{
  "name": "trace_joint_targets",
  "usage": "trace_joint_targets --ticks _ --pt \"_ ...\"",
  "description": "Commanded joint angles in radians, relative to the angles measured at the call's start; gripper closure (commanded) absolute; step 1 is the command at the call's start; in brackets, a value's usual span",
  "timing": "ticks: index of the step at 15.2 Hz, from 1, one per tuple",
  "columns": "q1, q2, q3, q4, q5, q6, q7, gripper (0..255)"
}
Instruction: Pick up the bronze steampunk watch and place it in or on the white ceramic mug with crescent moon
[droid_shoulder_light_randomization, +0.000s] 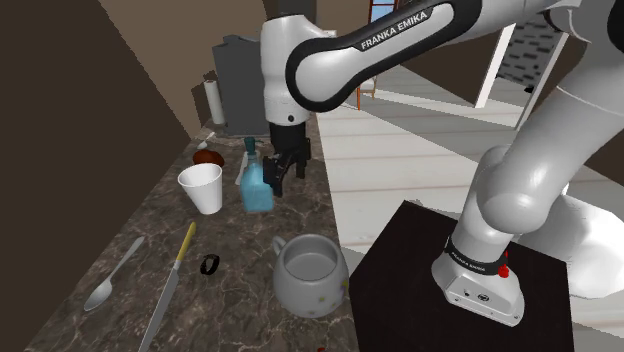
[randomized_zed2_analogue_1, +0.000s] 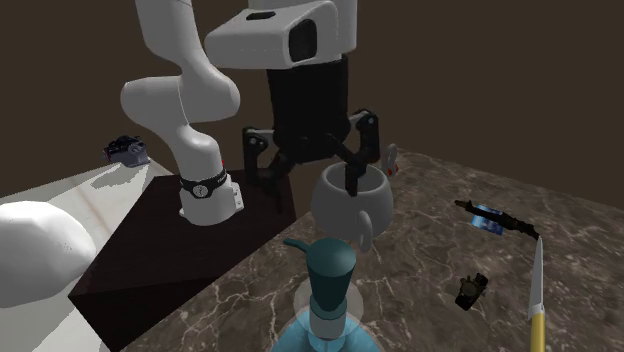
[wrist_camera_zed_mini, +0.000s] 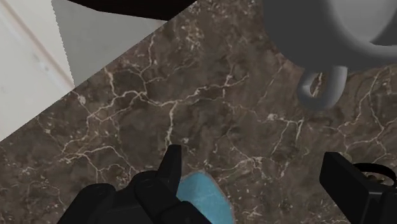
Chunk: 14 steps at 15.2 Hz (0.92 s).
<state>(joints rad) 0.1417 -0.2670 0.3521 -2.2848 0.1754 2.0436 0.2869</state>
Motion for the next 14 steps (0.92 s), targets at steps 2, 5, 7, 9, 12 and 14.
trace_joint_targets --ticks 2,5,7,9,12,14 --pt "0.011 0.102 0.044 0.060 -0.032 0.051 0.051 0" --pt "0.026 0.207 0.083 0.128 -0.081 0.091 0.110 0" --pt "0.041 0.280 0.104 0.179 -0.122 0.112 0.153 0" --pt "0.061 0.355 0.119 0.234 -0.168 0.128 0.196 0" --pt "0.100 0.469 0.130 0.328 -0.241 0.140 0.259 0" --pt "0.133 0.545 0.130 0.397 -0.289 0.141 0.297 0"
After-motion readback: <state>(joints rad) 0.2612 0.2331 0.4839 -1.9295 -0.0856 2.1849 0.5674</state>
